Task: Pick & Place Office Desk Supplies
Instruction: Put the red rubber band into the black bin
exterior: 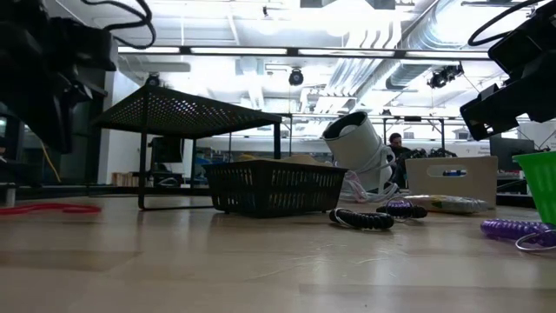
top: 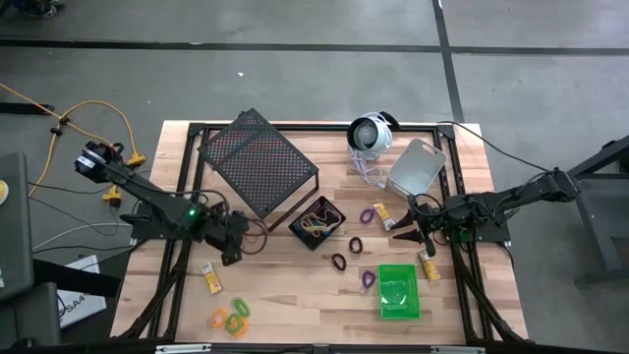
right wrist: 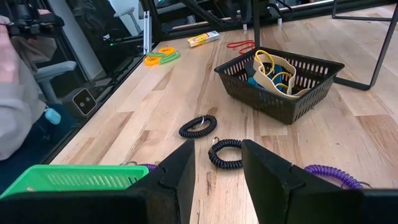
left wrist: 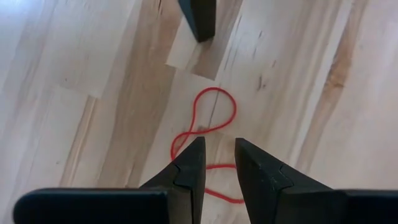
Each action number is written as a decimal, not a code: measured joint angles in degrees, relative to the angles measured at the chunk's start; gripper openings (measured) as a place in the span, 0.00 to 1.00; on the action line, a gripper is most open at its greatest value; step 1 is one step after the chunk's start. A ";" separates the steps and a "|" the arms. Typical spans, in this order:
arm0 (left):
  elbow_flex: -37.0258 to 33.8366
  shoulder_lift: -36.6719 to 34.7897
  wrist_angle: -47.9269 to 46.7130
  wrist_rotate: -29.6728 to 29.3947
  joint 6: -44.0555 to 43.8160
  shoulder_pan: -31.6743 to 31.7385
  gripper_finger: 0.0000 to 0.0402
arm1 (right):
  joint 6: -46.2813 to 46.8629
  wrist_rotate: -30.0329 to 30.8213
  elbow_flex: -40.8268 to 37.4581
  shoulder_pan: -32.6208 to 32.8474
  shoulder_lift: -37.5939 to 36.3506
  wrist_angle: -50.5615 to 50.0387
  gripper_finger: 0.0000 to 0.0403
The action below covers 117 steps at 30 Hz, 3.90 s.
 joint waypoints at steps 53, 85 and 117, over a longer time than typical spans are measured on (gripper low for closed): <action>-8.62 7.66 6.78 -0.51 -7.39 3.37 0.20 | 0.00 0.00 0.00 0.01 -0.01 0.01 0.30; -8.58 7.17 6.71 1.90 -10.85 3.34 0.00 | 0.00 0.00 -0.02 0.01 0.00 0.00 0.30; -1.00 -8.37 9.87 -0.06 -2.11 -7.33 0.00 | 0.00 -0.01 0.00 0.01 -0.02 0.00 0.30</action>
